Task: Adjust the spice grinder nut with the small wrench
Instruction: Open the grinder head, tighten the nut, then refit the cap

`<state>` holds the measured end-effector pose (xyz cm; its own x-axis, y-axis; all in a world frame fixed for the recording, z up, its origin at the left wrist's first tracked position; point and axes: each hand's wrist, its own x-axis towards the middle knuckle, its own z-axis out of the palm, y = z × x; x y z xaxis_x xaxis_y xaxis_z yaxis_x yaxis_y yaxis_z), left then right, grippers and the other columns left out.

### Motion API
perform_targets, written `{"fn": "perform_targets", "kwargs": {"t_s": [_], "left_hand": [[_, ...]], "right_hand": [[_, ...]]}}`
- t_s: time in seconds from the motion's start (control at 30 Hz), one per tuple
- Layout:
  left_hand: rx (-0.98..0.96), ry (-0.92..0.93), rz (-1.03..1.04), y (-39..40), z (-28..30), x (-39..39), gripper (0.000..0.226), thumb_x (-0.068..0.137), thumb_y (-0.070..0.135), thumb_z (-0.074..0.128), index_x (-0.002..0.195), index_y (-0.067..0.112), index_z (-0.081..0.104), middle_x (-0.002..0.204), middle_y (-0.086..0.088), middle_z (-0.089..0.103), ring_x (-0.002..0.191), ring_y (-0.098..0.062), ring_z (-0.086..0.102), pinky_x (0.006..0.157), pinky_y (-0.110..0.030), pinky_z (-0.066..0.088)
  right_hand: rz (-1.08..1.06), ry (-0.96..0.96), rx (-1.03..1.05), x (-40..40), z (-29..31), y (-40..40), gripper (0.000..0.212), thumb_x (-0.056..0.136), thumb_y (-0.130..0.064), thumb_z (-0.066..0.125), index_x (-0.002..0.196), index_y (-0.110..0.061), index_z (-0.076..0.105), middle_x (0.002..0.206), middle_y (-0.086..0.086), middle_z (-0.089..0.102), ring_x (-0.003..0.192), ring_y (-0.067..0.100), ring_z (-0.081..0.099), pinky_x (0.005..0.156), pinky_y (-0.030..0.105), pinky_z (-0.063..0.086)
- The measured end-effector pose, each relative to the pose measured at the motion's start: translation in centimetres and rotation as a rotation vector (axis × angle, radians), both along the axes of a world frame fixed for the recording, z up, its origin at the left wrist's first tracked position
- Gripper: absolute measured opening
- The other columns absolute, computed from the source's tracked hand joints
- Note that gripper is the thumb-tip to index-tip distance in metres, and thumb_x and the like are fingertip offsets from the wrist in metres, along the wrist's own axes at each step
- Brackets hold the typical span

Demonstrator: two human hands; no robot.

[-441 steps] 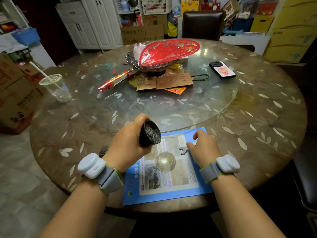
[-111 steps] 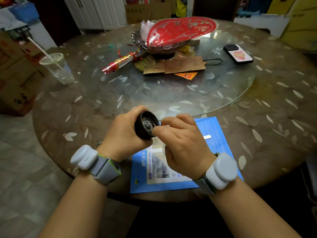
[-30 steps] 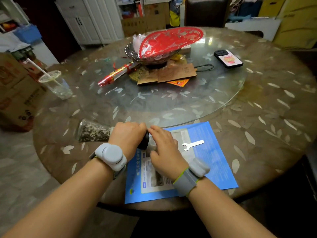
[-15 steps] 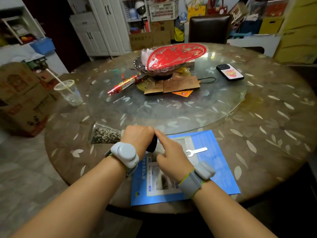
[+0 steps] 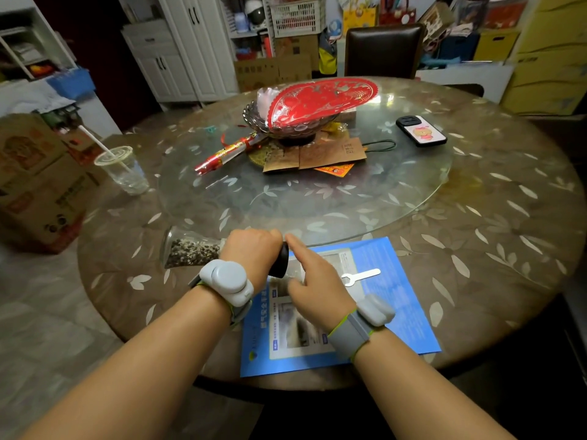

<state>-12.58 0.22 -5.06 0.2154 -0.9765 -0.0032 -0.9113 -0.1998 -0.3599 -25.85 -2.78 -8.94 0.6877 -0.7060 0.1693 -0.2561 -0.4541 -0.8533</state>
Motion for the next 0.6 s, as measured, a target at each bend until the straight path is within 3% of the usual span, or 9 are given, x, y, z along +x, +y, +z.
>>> {"fn": "perform_targets", "kwargs": {"t_s": [0.07,0.17,0.27,0.37,0.47,0.6], "left_hand": [[0.008,-0.022,-0.010,0.0,-0.1,-0.1,0.024,0.081,0.006,0.058,0.102,0.013,0.050,0.099,-0.005,0.067,0.088,-0.029,0.066,0.065,-0.035,0.041],[0.032,-0.024,-0.024,0.0,-0.3,-0.1,0.026,0.079,0.004,0.059,0.100,0.014,0.047,0.099,-0.005,0.066,0.088,-0.030,0.065,0.063,-0.033,0.038],[-0.044,0.011,-0.016,0.4,-0.4,0.9,0.037,0.072,0.002,0.061,0.089,0.019,0.033,0.095,-0.003,0.064,0.084,-0.029,0.063,0.059,-0.033,0.033],[-0.117,0.052,0.006,0.8,-0.4,1.3,0.034,0.073,0.001,0.059,0.087,0.018,0.032,0.092,-0.005,0.063,0.080,-0.029,0.061,0.058,-0.033,0.031],[-0.091,0.014,0.006,1.0,-0.7,0.8,0.032,0.073,0.001,0.059,0.091,0.017,0.038,0.092,-0.004,0.064,0.081,-0.030,0.063,0.058,-0.034,0.033],[0.024,-0.034,-0.019,0.9,-0.8,0.3,0.032,0.074,0.005,0.063,0.098,0.016,0.045,0.094,-0.002,0.065,0.083,-0.028,0.064,0.061,-0.033,0.036]], "right_hand": [[0.037,0.002,0.001,0.0,-0.1,0.0,0.072,0.073,0.006,0.049,0.142,-0.013,0.040,0.147,0.009,0.045,0.128,0.015,0.046,0.105,0.040,0.039],[-0.011,0.087,-0.025,-0.4,-0.9,-0.9,0.070,0.076,-0.002,0.053,0.144,-0.014,0.038,0.152,0.007,0.039,0.142,0.019,0.030,0.112,0.043,0.031],[-0.141,0.365,-0.084,-2.1,-1.5,-2.8,0.057,0.079,-0.024,0.061,0.134,-0.020,0.050,0.138,0.000,0.052,0.133,0.024,0.038,0.106,0.041,0.030],[-0.106,0.565,-0.197,-3.5,-1.8,-3.1,0.049,0.072,-0.046,0.067,0.114,-0.022,0.061,0.114,-0.001,0.056,0.117,0.024,0.042,0.091,0.039,0.032],[-0.051,0.624,-0.265,-3.3,-2.2,-2.5,0.053,0.068,-0.060,0.066,0.103,-0.021,0.059,0.106,-0.001,0.052,0.108,0.023,0.041,0.085,0.039,0.030],[-0.059,0.645,-0.313,-2.6,-2.4,-2.1,0.045,0.067,-0.061,0.065,0.085,-0.023,0.048,0.095,-0.003,0.042,0.103,0.024,0.041,0.081,0.038,0.027]]}}
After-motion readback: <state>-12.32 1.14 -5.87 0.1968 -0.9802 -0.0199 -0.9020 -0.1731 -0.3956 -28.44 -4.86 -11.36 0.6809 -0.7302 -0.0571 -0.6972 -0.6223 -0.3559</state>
